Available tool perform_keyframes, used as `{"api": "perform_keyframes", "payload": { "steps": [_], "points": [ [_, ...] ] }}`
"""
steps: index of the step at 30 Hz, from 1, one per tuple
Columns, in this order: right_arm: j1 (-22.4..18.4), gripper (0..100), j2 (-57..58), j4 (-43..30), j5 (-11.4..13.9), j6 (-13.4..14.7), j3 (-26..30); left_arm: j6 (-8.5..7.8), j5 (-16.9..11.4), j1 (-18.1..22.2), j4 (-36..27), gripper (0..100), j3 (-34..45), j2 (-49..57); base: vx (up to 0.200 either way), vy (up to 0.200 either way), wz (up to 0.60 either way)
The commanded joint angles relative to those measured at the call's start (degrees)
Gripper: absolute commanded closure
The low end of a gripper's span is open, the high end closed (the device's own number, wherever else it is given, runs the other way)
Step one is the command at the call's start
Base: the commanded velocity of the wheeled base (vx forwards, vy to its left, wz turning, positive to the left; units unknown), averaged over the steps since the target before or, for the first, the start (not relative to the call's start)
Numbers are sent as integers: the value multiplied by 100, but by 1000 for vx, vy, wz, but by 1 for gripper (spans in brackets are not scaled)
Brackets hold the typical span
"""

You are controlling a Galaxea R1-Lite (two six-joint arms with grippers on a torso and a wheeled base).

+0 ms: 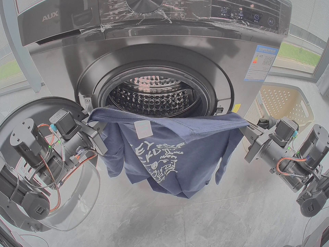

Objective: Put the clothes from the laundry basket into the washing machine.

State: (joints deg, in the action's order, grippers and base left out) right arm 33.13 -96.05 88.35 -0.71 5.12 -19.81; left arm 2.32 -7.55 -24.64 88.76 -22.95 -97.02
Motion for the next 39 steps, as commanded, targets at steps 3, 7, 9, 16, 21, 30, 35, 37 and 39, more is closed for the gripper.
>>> {"api": "perform_keyframes", "payload": {
  "steps": [3, 7, 9, 16, 21, 30, 35, 37, 39],
  "points": [
    [9, 100, 34, 7, 0, -2, -67, 6, -28, -15, 1, 100, -34, 105, 0, 0, 0],
    [18, 100, 113, -2, 0, -2, -102, 14, -28, -50, 1, 100, -16, 114, 0, 0, 0],
    [18, 100, 113, -19, 0, -2, -76, 6, -36, -68, 1, 100, 2, 87, 0, 0, 0],
    [97, 100, -335, 16, -8, 59, 250, -3, 8, -736, 10, 100, -7, -299, 0, 0, 0],
    [501, 100, -775, 16, -44, 147, 364, 6, 16, -1008, 10, 100, -245, -598, 0, 0, 0],
    [1099, 0, -1504, 16, -193, 217, 496, 111, -10, -1026, 10, 100, -605, -730, 0, 0, 0],
    [1301, 0, -2199, 16, -237, 305, 1067, 111, -1, -1034, 10, 100, -754, -704, 0, 0, 0],
    [1336, 0, -2410, 16, -228, 297, 1146, 102, -1, -1034, 10, 100, -781, -695, 0, 0, 0],
    [1398, 0, -2621, 16, -228, 305, 1155, 94, -1, -1034, 10, 100, -825, -660, 0, 0, 0]
  ]
}}
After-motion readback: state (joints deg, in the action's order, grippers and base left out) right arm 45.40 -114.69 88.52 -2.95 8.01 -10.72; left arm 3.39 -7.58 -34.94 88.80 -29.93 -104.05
